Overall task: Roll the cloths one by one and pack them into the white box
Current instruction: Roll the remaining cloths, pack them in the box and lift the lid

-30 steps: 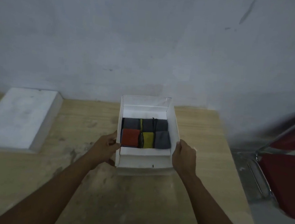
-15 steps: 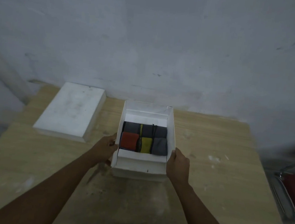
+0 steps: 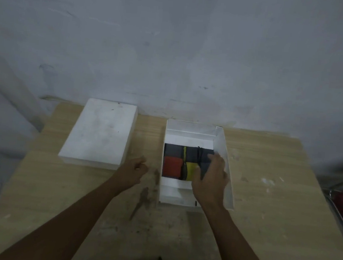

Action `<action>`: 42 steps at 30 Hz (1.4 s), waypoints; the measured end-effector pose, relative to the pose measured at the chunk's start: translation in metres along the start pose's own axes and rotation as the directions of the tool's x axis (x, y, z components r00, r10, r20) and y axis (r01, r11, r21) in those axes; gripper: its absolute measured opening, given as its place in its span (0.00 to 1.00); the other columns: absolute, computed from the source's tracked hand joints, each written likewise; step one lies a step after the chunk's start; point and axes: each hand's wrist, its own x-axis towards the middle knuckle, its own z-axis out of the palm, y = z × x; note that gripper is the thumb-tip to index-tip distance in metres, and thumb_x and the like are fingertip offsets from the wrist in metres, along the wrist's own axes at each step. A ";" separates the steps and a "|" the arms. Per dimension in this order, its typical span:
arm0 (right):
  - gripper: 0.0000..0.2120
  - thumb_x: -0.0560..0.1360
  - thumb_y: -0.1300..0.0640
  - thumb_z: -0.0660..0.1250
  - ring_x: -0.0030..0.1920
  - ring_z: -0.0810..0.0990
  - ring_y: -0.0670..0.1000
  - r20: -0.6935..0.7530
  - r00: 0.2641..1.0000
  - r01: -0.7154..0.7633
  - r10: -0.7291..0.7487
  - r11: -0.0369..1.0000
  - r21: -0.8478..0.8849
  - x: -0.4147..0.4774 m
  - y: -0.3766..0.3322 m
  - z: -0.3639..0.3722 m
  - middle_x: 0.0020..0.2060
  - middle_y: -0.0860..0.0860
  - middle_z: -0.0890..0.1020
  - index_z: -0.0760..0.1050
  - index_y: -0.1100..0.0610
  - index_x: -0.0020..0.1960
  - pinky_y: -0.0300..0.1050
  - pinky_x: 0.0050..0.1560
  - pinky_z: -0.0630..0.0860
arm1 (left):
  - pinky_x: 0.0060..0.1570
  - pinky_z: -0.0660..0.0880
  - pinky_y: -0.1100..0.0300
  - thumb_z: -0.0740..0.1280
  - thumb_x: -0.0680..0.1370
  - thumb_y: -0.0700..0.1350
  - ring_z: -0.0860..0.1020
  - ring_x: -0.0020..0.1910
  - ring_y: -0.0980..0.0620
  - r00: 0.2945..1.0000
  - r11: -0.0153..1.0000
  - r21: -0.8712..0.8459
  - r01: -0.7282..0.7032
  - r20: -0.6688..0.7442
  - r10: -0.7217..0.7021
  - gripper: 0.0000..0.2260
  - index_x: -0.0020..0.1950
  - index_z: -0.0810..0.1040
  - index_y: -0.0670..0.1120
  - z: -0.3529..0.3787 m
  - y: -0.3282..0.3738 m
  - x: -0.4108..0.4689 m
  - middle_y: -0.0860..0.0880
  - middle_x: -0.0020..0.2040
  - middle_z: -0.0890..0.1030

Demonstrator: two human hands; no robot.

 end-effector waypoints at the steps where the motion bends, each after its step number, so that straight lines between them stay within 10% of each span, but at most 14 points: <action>1: 0.21 0.76 0.56 0.62 0.70 0.67 0.59 0.026 0.999 0.032 -0.033 0.998 0.059 0.000 -0.017 0.007 0.69 0.57 0.69 0.64 0.58 0.67 0.63 0.68 0.65 | 0.48 0.81 0.50 0.64 0.79 0.49 0.79 0.55 0.45 0.999 1.000 -0.021 0.010 -0.039 -0.011 0.18 0.68 0.73 0.45 -0.012 -0.004 0.001 0.43 0.63 0.78; 7: 0.21 0.78 0.59 0.60 0.67 0.70 0.52 0.311 0.915 0.168 -0.258 0.942 0.289 -0.006 -0.112 0.066 0.68 0.55 0.70 0.63 0.59 0.70 0.50 0.69 0.68 | 0.59 0.76 0.44 0.66 0.78 0.48 0.78 0.56 0.43 0.965 0.998 -0.050 0.037 -0.258 -0.049 0.16 0.63 0.76 0.43 -0.090 -0.041 0.014 0.42 0.60 0.80; 12: 0.26 0.78 0.58 0.61 0.62 0.67 0.44 0.548 0.817 -0.003 -0.176 0.951 0.310 -0.004 -0.156 0.115 0.68 0.53 0.69 0.57 0.59 0.73 0.27 0.56 0.60 | 0.61 0.72 0.50 0.66 0.78 0.44 0.77 0.60 0.43 0.908 0.997 -0.047 0.059 -0.412 -0.073 0.14 0.62 0.77 0.41 -0.137 -0.078 0.027 0.42 0.60 0.79; 20: 0.23 0.77 0.52 0.63 0.62 0.74 0.54 0.698 0.709 -0.275 0.102 0.951 0.139 0.013 -0.163 0.177 0.65 0.54 0.73 0.62 0.58 0.68 0.36 0.52 0.66 | 0.67 0.67 0.47 0.65 0.78 0.50 0.68 0.69 0.39 0.841 0.968 -0.047 0.247 -0.486 -0.239 0.26 0.71 0.67 0.39 -0.171 -0.113 0.057 0.38 0.71 0.69; 24: 0.27 0.76 0.44 0.64 0.62 0.75 0.53 0.727 0.664 -0.416 0.174 0.894 0.166 0.015 -0.162 0.189 0.64 0.51 0.74 0.63 0.56 0.70 0.44 0.59 0.72 | 0.55 0.74 0.49 0.63 0.78 0.57 0.76 0.59 0.38 0.877 0.966 -0.062 0.251 -0.409 -0.254 0.24 0.64 0.74 0.40 -0.175 -0.124 0.059 0.40 0.60 0.78; 37: 0.14 0.79 0.45 0.58 0.42 0.71 0.41 0.576 0.813 -0.384 0.082 0.819 0.426 0.024 -0.166 0.134 0.44 0.45 0.70 0.60 0.53 0.56 0.37 0.39 0.71 | 0.40 0.71 0.54 0.68 0.76 0.54 0.72 0.47 0.48 0.794 0.932 -0.359 -0.054 -0.581 -0.178 0.18 0.54 0.64 0.45 -0.154 -0.080 0.018 0.47 0.51 0.70; 42: 0.17 0.77 0.46 0.62 0.50 0.78 0.50 0.468 0.883 -0.330 0.029 0.748 0.576 0.019 -0.146 0.075 0.50 0.49 0.77 0.65 0.54 0.60 0.48 0.52 0.78 | 0.37 0.67 0.57 0.64 0.78 0.54 0.70 0.41 0.54 0.770 0.876 -0.440 -0.200 -0.623 -0.138 0.15 0.51 0.68 0.43 -0.122 -0.042 -0.007 0.52 0.42 0.69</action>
